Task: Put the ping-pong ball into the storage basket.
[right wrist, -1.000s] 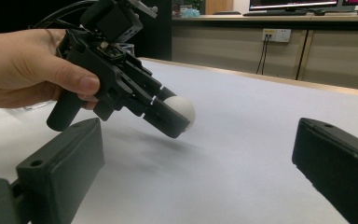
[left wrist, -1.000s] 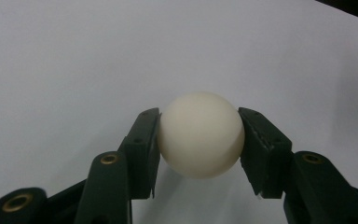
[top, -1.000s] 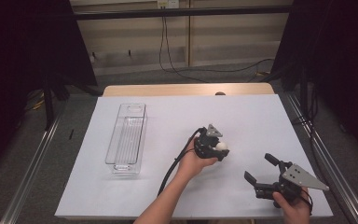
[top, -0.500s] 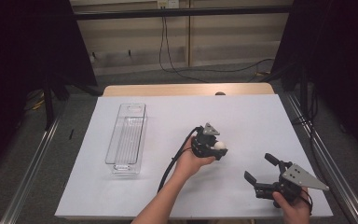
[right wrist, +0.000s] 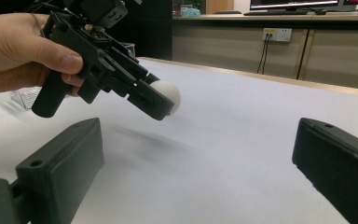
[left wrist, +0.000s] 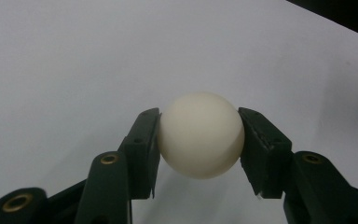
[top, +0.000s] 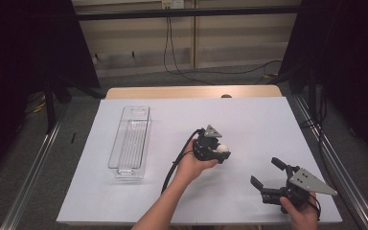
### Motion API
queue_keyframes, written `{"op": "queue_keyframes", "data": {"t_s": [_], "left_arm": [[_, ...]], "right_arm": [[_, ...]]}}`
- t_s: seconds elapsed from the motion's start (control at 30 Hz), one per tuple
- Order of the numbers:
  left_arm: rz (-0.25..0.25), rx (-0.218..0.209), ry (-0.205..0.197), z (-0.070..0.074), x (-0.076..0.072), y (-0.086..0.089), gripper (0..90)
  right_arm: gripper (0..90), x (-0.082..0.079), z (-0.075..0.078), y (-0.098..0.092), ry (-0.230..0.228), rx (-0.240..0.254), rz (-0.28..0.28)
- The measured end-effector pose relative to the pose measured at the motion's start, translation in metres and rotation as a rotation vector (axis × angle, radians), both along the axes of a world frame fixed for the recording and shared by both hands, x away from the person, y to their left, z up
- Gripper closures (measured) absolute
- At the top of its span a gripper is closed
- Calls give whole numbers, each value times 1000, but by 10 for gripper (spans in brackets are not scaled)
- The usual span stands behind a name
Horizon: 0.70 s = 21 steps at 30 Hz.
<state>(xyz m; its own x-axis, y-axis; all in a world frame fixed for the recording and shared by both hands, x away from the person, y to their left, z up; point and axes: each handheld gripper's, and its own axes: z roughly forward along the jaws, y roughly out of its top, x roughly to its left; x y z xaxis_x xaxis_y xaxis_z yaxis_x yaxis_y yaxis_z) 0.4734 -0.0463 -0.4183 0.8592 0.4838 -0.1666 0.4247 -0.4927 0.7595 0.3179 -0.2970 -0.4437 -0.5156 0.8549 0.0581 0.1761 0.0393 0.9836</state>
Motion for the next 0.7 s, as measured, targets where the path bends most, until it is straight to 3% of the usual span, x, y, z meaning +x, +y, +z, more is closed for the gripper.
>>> {"op": "queue_keyframes", "data": {"t_s": [0.33,0.7], "left_arm": [[13,21,-2,1,1,9,512],[35,3,5,4,3,18,512]], "right_arm": [[16,0,0,1,-2,2,0],[16,0,0,1,-1,2,-2]]}}
